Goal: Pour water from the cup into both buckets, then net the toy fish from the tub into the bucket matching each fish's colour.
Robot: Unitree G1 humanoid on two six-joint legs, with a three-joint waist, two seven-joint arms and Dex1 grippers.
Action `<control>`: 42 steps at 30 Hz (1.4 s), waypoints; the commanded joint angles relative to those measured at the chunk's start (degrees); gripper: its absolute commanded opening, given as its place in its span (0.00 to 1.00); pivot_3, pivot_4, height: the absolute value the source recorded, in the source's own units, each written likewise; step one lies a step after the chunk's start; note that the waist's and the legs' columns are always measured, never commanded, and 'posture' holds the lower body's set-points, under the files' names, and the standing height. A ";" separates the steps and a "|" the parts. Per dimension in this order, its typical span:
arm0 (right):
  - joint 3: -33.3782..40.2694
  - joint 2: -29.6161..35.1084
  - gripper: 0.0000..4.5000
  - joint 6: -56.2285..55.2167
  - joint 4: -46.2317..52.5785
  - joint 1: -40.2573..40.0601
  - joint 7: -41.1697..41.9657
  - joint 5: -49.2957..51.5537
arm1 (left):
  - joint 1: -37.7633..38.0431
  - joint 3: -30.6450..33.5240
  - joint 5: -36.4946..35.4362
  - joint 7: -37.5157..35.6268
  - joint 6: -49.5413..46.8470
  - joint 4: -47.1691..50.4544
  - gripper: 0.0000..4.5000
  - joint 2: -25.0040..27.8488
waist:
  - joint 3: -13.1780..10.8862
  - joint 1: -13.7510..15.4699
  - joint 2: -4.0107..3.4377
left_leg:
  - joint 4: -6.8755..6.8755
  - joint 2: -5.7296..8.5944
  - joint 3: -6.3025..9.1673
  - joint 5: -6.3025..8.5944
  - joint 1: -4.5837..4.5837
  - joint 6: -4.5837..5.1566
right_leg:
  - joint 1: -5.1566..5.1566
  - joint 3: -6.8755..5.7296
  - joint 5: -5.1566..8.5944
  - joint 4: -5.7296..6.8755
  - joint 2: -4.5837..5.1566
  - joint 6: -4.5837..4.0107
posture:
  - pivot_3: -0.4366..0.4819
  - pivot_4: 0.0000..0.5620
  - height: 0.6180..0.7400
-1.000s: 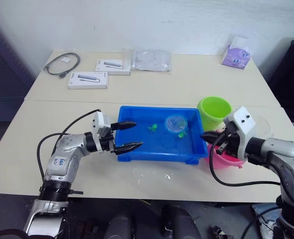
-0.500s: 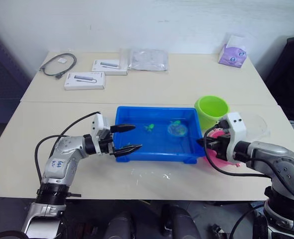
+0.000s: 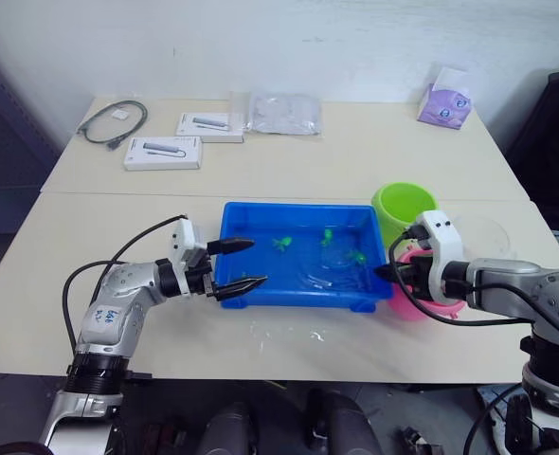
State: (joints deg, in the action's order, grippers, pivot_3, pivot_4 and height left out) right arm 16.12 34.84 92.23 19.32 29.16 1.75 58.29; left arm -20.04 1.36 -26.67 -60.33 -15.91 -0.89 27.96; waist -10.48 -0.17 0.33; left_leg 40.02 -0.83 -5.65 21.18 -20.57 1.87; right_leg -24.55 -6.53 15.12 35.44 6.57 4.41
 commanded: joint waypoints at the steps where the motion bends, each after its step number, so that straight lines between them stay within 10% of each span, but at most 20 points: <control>1: -0.05 -2.26 0.00 0.27 -0.39 3.18 -3.36 0.43 | -0.01 1.19 -0.94 0.37 0.13 1.97 0.98 0.51 | 0.00 0.00 0.00 | 0.00 0.00 0.00 0.00 -0.01 0.00 | -0.01 0.00 0.00 0.00 0.00 0.00 | 0.48 0.27 1.00; 42: 3.57 -12.36 0.00 -5.62 3.15 3.87 -0.94 -4.28 | 0.75 3.07 -1.00 -0.03 0.28 2.21 0.98 2.89 | 0.01 -0.07 -0.02 | 0.01 0.01 0.02 -0.04 -0.66 0.02 | -0.61 -0.11 -0.01 0.00 -0.09 0.02 | 0.48 0.27 1.00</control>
State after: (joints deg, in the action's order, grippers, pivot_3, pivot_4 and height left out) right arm 18.10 22.34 88.47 19.99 32.96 -0.29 53.89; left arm -19.60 3.35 -26.75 -60.13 -16.13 -0.68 30.10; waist -10.48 -0.24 0.31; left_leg 40.02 -0.82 -5.62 21.14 -21.23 1.89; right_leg -25.16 -6.64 15.11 35.43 6.48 4.43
